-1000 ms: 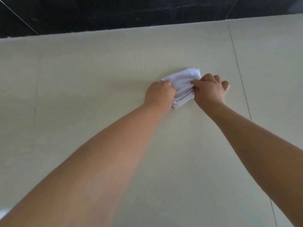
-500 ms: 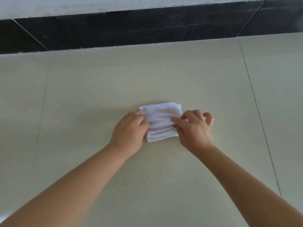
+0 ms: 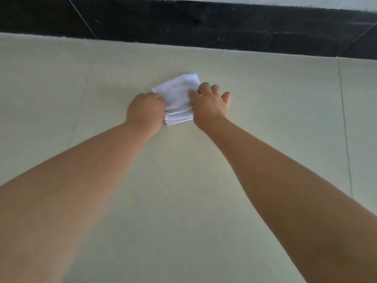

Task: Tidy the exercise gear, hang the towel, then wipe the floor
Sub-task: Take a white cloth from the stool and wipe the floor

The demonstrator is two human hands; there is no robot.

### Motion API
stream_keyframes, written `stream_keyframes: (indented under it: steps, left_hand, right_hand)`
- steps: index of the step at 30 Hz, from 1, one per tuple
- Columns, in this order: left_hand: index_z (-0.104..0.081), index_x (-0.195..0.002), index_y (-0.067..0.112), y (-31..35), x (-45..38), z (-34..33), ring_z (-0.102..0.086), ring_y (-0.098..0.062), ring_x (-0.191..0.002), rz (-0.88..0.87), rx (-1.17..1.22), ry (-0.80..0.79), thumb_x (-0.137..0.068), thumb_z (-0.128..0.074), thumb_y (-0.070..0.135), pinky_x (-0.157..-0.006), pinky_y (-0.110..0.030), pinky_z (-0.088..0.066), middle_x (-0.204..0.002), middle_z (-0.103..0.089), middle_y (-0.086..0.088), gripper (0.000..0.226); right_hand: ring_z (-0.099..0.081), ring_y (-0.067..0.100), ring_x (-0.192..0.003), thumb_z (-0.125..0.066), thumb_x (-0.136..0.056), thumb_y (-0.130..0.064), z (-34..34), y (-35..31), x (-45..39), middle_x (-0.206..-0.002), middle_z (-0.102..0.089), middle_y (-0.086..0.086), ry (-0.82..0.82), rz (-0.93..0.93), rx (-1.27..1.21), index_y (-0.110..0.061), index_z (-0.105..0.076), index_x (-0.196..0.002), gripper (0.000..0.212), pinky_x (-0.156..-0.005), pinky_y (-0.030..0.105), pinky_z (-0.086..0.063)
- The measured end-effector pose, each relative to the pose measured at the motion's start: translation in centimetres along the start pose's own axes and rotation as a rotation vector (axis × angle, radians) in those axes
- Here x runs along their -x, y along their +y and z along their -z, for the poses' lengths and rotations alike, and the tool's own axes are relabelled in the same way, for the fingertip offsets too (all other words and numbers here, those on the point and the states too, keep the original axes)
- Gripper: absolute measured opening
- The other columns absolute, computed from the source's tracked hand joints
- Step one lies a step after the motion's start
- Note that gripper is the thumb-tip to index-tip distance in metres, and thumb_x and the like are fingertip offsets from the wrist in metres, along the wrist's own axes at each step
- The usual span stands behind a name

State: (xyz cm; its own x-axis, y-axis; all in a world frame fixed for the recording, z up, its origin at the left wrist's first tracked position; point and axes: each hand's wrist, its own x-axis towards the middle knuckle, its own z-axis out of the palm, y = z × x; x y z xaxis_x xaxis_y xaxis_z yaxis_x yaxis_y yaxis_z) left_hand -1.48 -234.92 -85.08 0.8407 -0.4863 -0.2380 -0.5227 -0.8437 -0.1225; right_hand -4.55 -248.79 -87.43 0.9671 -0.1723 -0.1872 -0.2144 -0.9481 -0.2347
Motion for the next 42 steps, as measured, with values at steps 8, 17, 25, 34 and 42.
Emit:
stream_keyframes:
  steps: [8,17,25,34,42]
  left_hand:
    - [-0.065,-0.065,-0.006,-5.6,13.1,-5.8,-0.064,-0.039,-0.058,0.000,0.067,-0.096,-0.051,-0.071,-0.013,-0.050,-0.037,-0.056,-0.073,-0.065,-0.024,0.017]
    - [-0.064,-0.053,0.012,2.9,19.5,-5.2,-0.070,-0.026,-0.068,-0.695,0.083,0.010,-0.071,-0.047,0.007,-0.075,-0.033,-0.054,-0.064,-0.066,-0.009,0.025]
    - [-0.062,-0.039,0.013,16.0,16.0,-4.2,-0.061,-0.019,-0.047,-1.083,0.015,0.050,-0.060,-0.040,0.009,-0.060,-0.021,-0.056,-0.047,-0.059,-0.002,0.030]
    - [-0.044,-0.135,-0.004,18.8,17.8,-1.5,-0.033,-0.035,-0.133,-1.064,-0.247,-0.192,-0.099,-0.029,0.005,-0.109,-0.040,-0.026,-0.144,-0.036,-0.021,0.040]
    - [-0.063,-0.035,0.015,11.6,20.9,-4.3,-0.065,-0.013,-0.045,-1.018,0.009,-0.003,-0.010,-0.087,0.026,-0.052,-0.013,-0.050,-0.045,-0.062,0.001,0.036]
  right_hand:
    - [-0.035,0.028,-0.123,-0.048,-0.085,-0.004,-3.8,-7.4,9.8,-0.132,-0.041,0.007,-0.151,0.198,-0.163,-0.016,-0.048,-0.128,0.045,-0.106,0.046,-0.021]
    - [-0.039,0.019,-0.081,-0.061,-0.066,-0.019,-5.7,1.2,25.4,-0.071,-0.066,-0.004,0.147,0.018,-0.074,-0.025,-0.075,-0.084,0.024,-0.073,0.030,-0.023]
    - [-0.049,0.023,-0.080,-0.062,-0.069,-0.021,-4.0,9.7,35.2,-0.068,-0.067,0.002,0.204,-0.389,0.026,-0.019,-0.077,-0.082,0.019,-0.073,0.033,-0.023]
    - [-0.043,0.023,-0.113,-0.048,-0.091,-0.014,-1.1,7.5,34.5,-0.100,-0.064,0.000,-0.212,-0.572,0.070,-0.021,-0.064,-0.107,0.024,-0.092,0.031,-0.019]
    - [-0.059,0.015,-0.060,-0.073,-0.036,-0.009,0.0,1.1,36.3,-0.048,-0.055,-0.009,-0.393,-0.066,0.376,-0.021,-0.060,-0.046,0.020,-0.077,0.031,-0.035]
